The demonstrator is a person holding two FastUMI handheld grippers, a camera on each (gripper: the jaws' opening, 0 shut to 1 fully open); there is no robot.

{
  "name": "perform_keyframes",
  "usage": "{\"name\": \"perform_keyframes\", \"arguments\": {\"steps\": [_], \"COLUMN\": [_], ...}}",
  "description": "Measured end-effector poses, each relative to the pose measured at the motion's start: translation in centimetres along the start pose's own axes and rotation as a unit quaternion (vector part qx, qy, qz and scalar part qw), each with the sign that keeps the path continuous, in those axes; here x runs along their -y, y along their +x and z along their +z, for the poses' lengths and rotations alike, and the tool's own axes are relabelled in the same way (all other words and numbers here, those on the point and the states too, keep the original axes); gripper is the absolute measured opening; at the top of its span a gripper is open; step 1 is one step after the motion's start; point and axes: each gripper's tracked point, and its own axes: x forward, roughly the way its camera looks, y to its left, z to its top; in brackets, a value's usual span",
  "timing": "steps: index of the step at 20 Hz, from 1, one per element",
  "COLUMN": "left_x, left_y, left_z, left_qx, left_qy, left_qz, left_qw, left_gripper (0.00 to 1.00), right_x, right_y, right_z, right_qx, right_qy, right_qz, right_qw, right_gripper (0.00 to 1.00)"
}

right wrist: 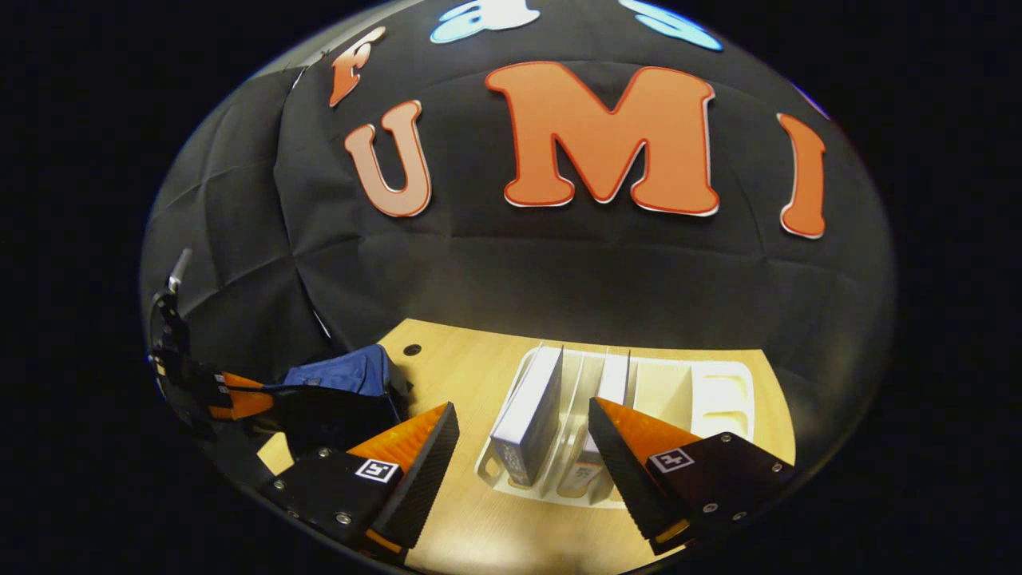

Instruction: Open the schoolbag, grab two books from the bookshelf and put them into the schoolbag.

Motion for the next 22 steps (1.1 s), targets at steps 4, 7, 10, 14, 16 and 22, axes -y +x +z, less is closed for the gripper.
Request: {"name": "perform_keyframes", "arguments": {"steps": [4, 7, 10, 14, 16, 22], "left_x": [-1.3, -1.0, -2.1, -2.2, -2.0, -2.0], "left_y": [0.2, 0.7, 1.2, 1.6, 1.6, 1.8], "left_z": [1.5, 1.4, 1.0, 0.8, 0.8, 0.7], "left_qx": [0.009, 0.021, 0.032, 0.04, 0.043, 0.039], "left_qy": [0.016, 0.012, 0.011, 0.01, 0.011, 0.009], "left_qz": [-0.021, -0.048, -0.056, -0.069, -0.074, -0.075], "left_qw": [1.0, 0.999, 0.998, 0.997, 0.996, 0.996], "left_gripper": [0.02, 0.02, 0.02, 0.02, 0.02, 0.02], "right_x": [-0.9, 0.1, 1.5, 1.2, 1.6, 3.7], "right_y": [5.0, 8.0, 10.7, 9.4, 8.4, 1.7], "right_z": [-0.7, -2.8, -4.8, -4.8, -3.6, 2.9], "right_qx": [-0.092, -0.181, -0.232, -0.279, -0.282, -0.211], "right_qy": [0.023, 0.013, 0.017, 0.063, 0.103, 0.146], "right_qz": [-0.032, -0.074, -0.105, -0.1, -0.086, -0.061], "right_qw": [0.995, 0.981, 0.967, 0.953, 0.95, 0.965], "right_gripper": [0.96, 0.87, 0.49, 0.26, 0.28, 0.23]}}
